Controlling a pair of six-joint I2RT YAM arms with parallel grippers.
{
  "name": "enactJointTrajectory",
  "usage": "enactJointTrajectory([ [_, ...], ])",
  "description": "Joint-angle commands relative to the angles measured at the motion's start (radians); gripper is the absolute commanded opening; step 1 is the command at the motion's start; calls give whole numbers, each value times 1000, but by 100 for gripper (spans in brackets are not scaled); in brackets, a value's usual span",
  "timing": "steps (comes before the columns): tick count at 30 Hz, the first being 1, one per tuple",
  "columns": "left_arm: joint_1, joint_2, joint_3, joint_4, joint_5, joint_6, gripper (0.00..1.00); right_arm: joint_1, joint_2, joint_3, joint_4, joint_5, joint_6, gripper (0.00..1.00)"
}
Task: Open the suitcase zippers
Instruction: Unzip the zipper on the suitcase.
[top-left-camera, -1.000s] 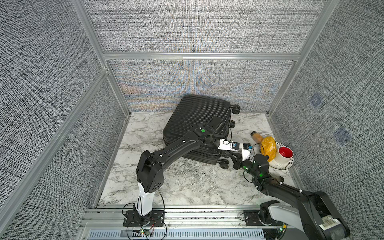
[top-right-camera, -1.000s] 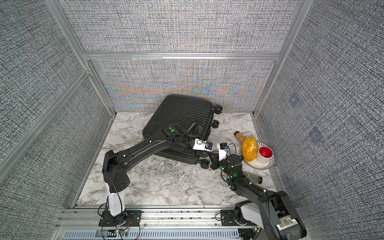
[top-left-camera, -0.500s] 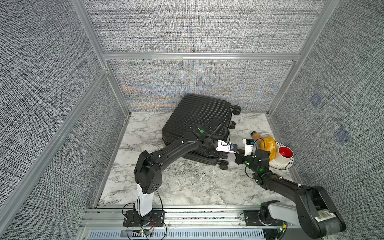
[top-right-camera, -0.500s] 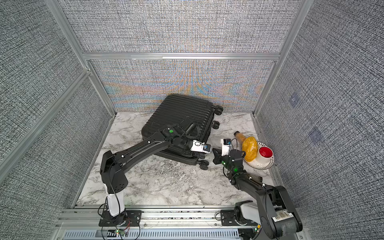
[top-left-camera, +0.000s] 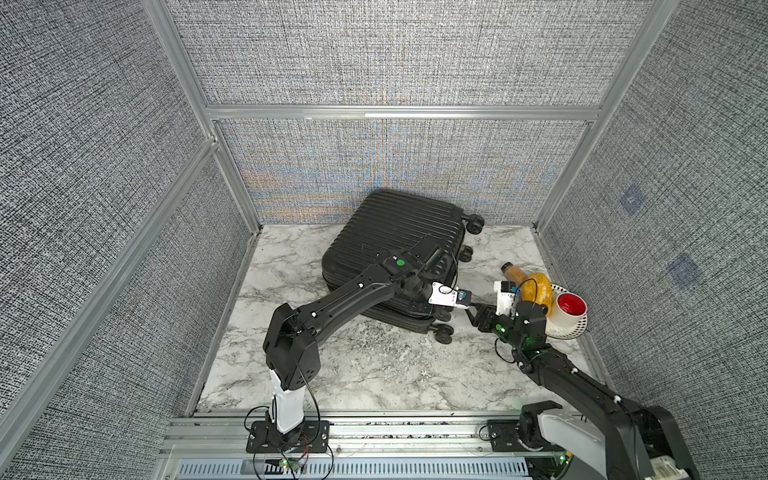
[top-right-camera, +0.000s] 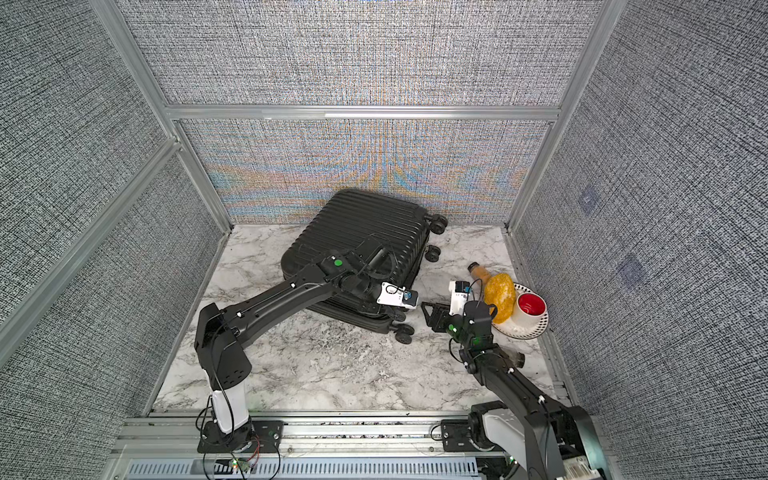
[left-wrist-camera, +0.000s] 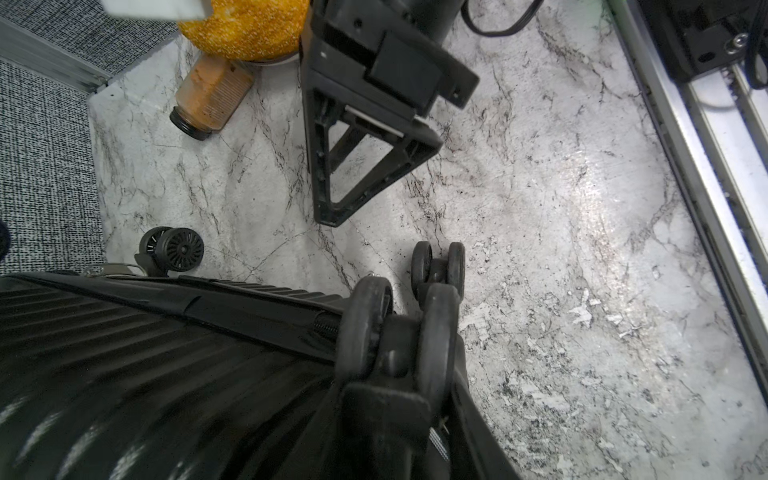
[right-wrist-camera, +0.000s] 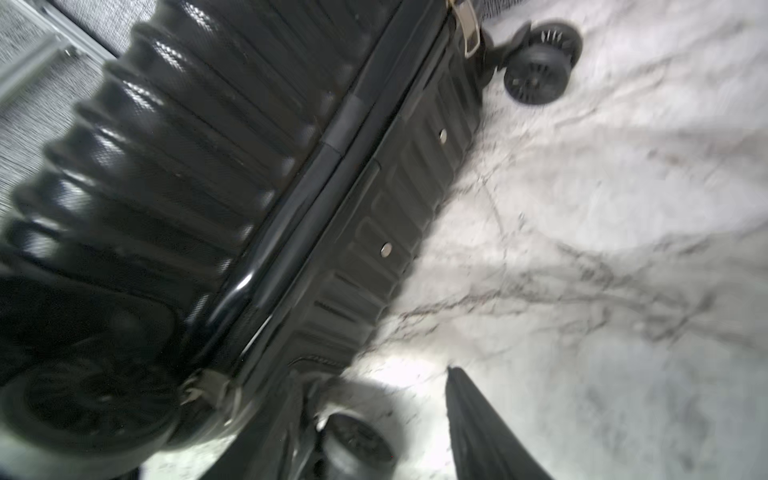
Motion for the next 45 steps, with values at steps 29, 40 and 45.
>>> enactJointTrajectory([
  [29,-3,33,49,-208,19,-12,37,92,166,14,266,-250,519,33],
  [40,-4,38,62,-211,16,-14,37,109,172,-14,294,-267,549,30],
  [45,-3,39,63,-213,16,-14,37,110,174,-14,308,-271,560,22],
])
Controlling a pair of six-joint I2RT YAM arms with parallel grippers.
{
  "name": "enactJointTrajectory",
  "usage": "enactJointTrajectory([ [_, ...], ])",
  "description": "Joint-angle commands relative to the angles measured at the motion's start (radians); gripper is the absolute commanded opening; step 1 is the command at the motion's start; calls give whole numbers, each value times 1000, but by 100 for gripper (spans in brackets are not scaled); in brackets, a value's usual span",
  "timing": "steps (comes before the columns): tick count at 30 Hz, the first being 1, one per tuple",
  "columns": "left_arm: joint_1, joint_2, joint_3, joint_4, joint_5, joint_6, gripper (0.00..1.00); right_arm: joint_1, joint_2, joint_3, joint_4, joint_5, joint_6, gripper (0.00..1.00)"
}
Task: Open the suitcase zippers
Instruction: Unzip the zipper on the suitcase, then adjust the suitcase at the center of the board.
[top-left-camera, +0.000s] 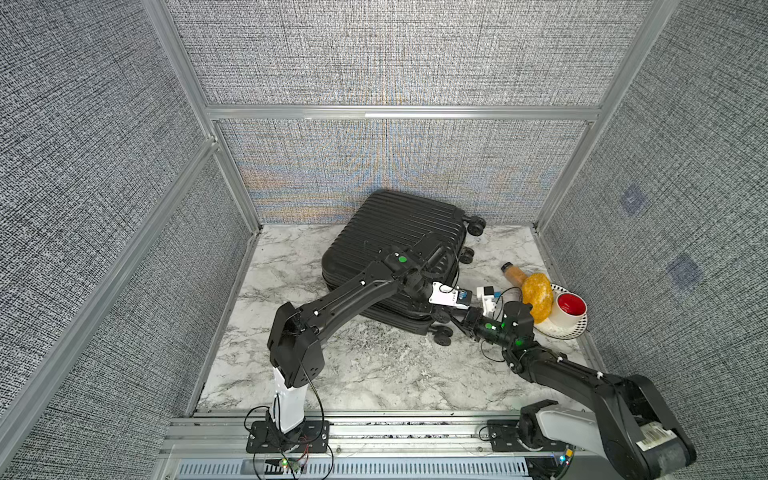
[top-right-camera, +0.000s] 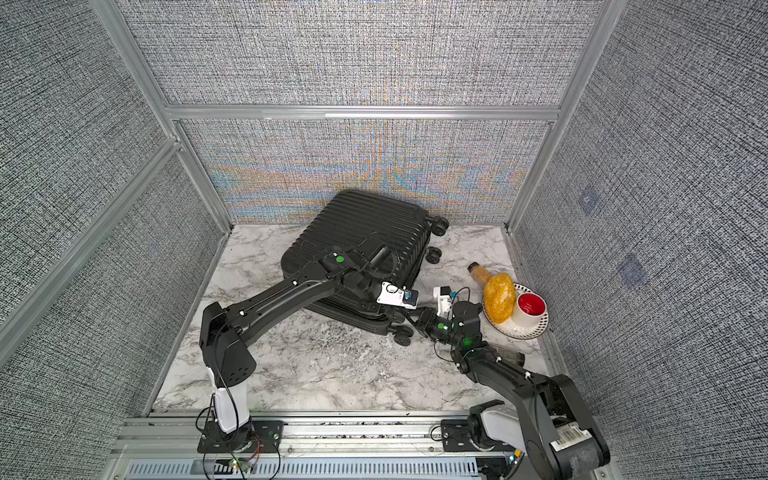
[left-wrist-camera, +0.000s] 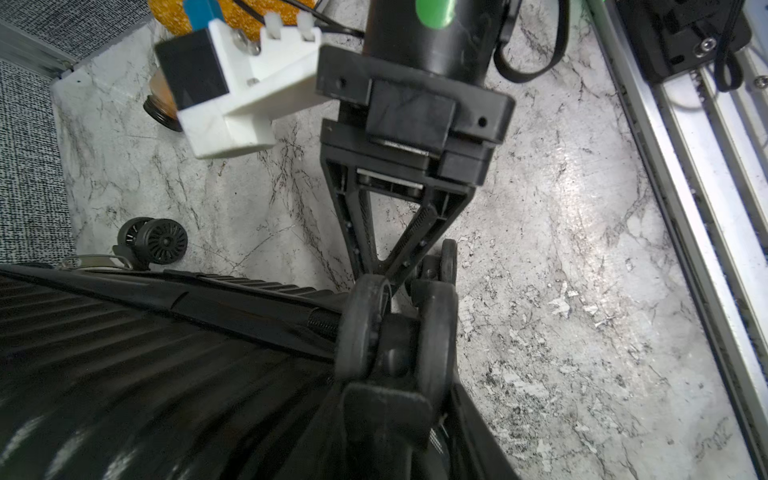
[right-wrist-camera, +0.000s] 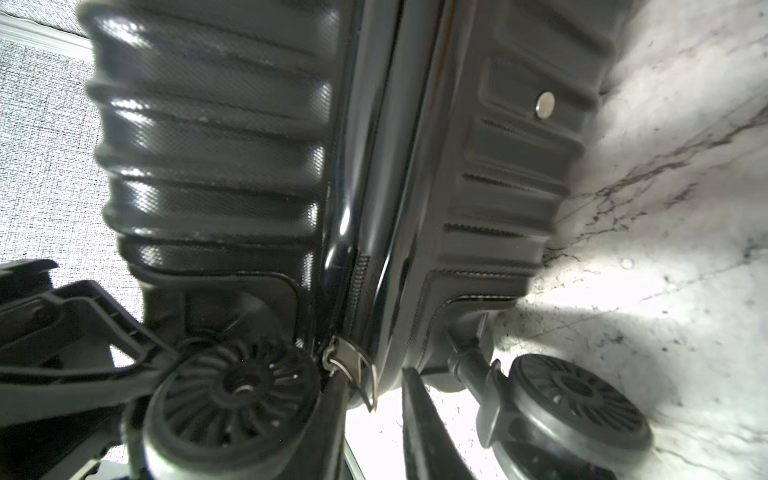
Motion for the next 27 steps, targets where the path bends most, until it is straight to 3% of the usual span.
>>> enactJointTrajectory([
  [1,0,10,-4,-130,0,-13,38,0,3,1,49,-9,12,19],
  [7,0,13,-2,-130,3,-11,37,2,12,0,61,-10,12,0],
  [11,-1,11,-5,-137,5,-6,37,0,-10,2,34,-6,-9,0],
  [16,-2,-4,-41,-140,9,-4,38,-22,-48,54,-120,16,-172,0],
  [24,-2,-43,-106,-123,-1,-2,37,-92,-62,88,-156,25,-402,0],
  [27,-2,-50,-121,-117,-2,-2,37,-115,-64,79,-139,37,-418,0],
])
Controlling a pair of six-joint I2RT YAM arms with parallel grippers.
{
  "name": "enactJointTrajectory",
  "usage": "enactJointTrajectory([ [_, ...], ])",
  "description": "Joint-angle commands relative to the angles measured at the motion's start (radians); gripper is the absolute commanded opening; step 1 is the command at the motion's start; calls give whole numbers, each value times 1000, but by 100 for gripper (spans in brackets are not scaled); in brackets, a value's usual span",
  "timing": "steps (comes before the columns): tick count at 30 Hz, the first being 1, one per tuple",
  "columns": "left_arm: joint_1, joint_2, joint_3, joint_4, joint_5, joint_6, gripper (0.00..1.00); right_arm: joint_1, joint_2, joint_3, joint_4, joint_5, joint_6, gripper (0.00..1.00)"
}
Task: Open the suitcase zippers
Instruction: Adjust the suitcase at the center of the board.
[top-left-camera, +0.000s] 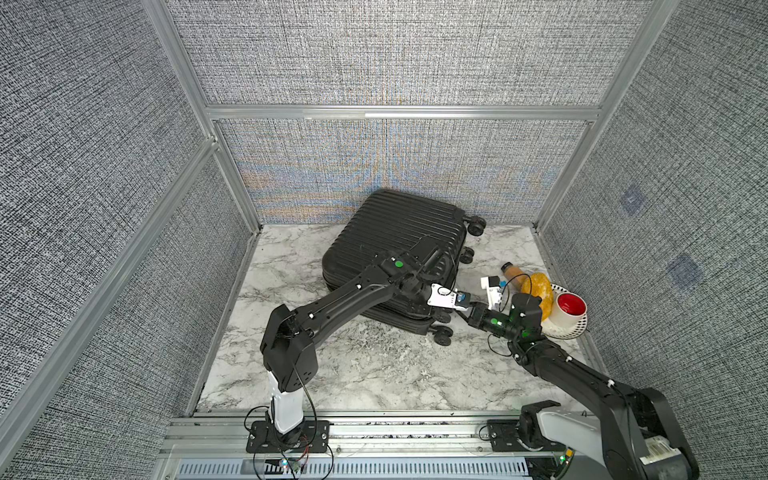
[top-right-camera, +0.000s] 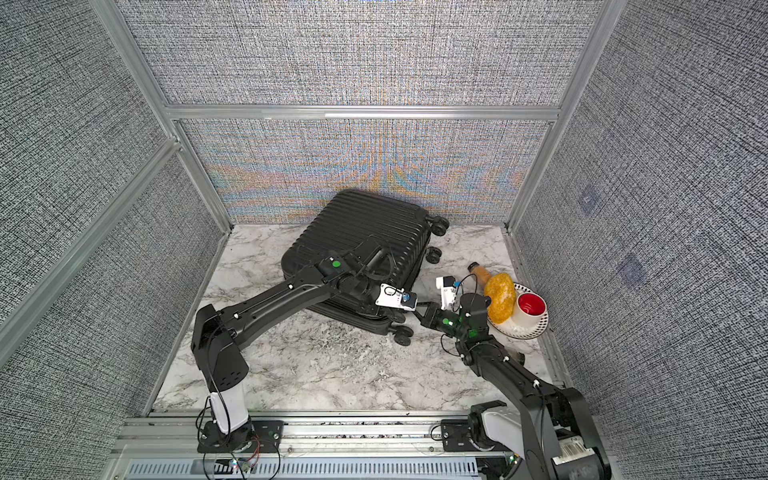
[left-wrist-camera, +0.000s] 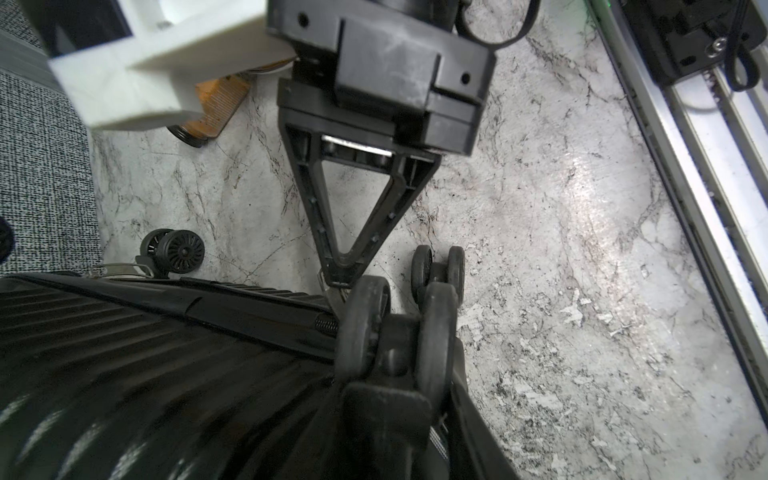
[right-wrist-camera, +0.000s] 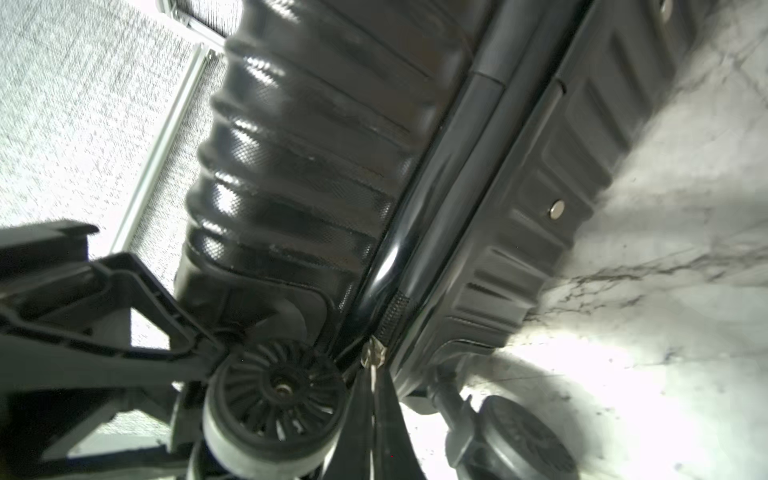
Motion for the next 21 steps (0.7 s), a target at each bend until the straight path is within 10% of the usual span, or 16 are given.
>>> enactJointTrajectory([
  [1,0,1,-23,-214,-6,-14,37,-30,-8,-1,25,92,-84,0],
  [21,-8,-22,-58,-228,15,2,35,-50,52,92,31,201,-380,0],
])
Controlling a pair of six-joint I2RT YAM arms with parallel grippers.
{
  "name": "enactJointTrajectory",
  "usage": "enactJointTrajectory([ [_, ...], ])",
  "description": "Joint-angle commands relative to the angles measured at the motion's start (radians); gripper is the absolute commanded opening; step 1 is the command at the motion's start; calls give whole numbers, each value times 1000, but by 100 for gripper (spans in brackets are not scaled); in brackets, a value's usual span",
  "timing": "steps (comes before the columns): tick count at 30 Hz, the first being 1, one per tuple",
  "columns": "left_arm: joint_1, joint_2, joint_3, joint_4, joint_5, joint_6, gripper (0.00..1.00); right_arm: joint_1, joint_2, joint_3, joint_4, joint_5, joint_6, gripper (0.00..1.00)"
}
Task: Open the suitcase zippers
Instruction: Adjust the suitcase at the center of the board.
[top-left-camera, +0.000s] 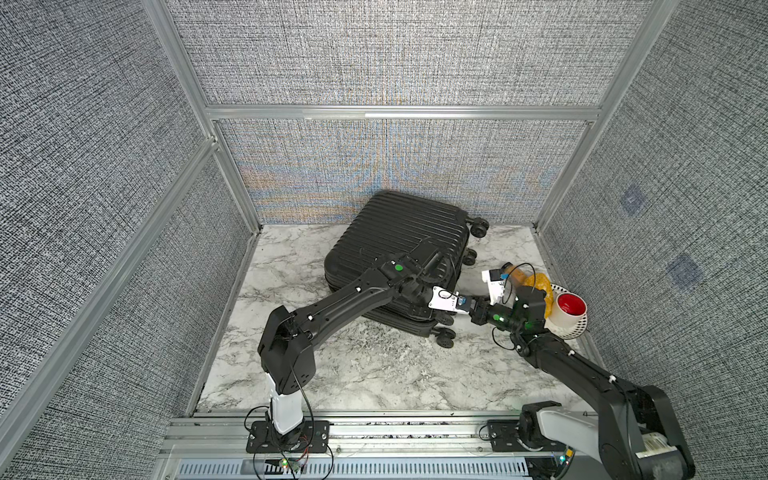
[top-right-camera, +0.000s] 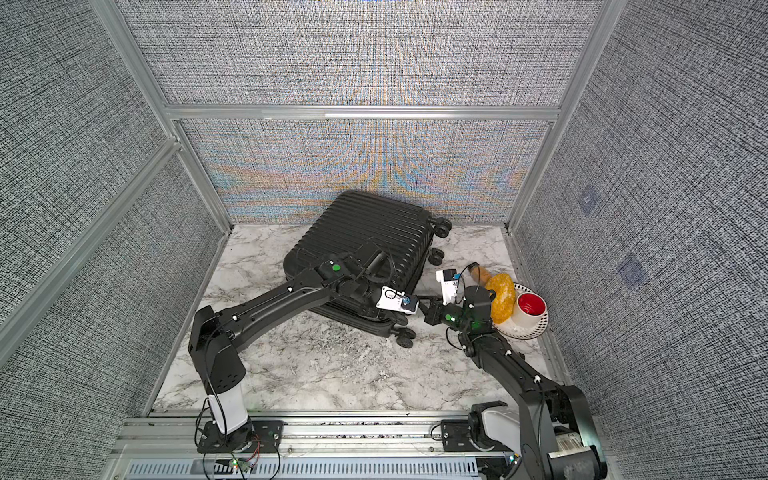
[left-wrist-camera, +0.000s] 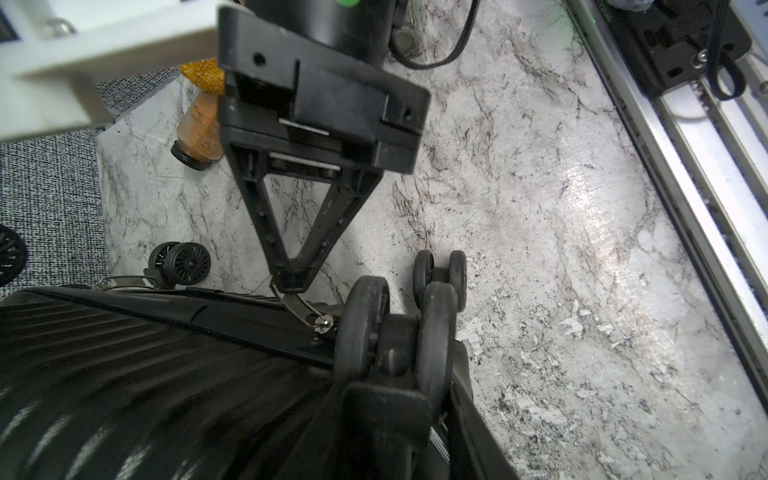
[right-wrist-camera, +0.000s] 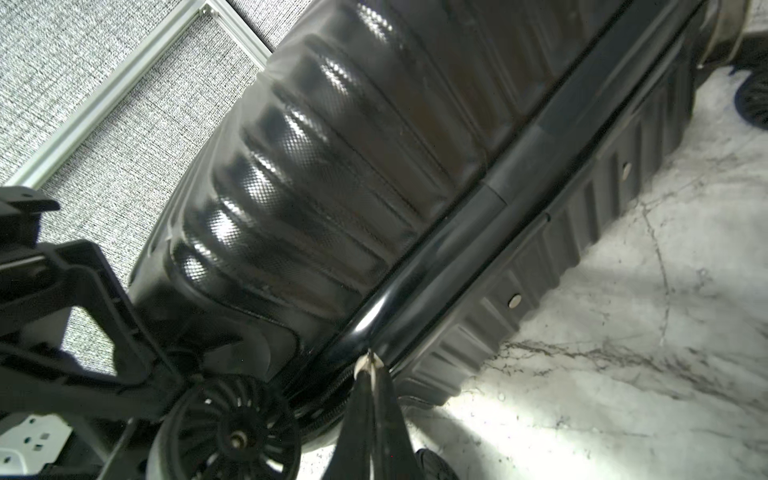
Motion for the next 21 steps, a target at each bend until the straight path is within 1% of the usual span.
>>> enactJointTrajectory([
  [1,-2,-7,-24,-271,-4,-12,35,-7,33,25,105,178,-61,0],
  [5,-4,-18,-32,-272,-4,-13,34,-3,74,35,159,160,-68,0],
  [8,-4,-33,-36,-275,-4,-15,34,10,65,34,150,138,-83,0],
  [12,-4,-75,-40,-272,-19,-29,34,78,7,-3,123,146,-87,0],
  [15,-4,-122,-60,-246,8,-58,36,147,-47,-40,111,160,-66,0],
  [16,-4,-140,-68,-237,24,-70,39,174,-62,-49,101,175,-65,0],
  [18,-4,-192,-94,-199,65,-108,50,233,-95,-73,89,204,-54,0],
  [21,-1,-298,-161,-104,124,-191,57,309,-131,-109,98,242,-19,0],
])
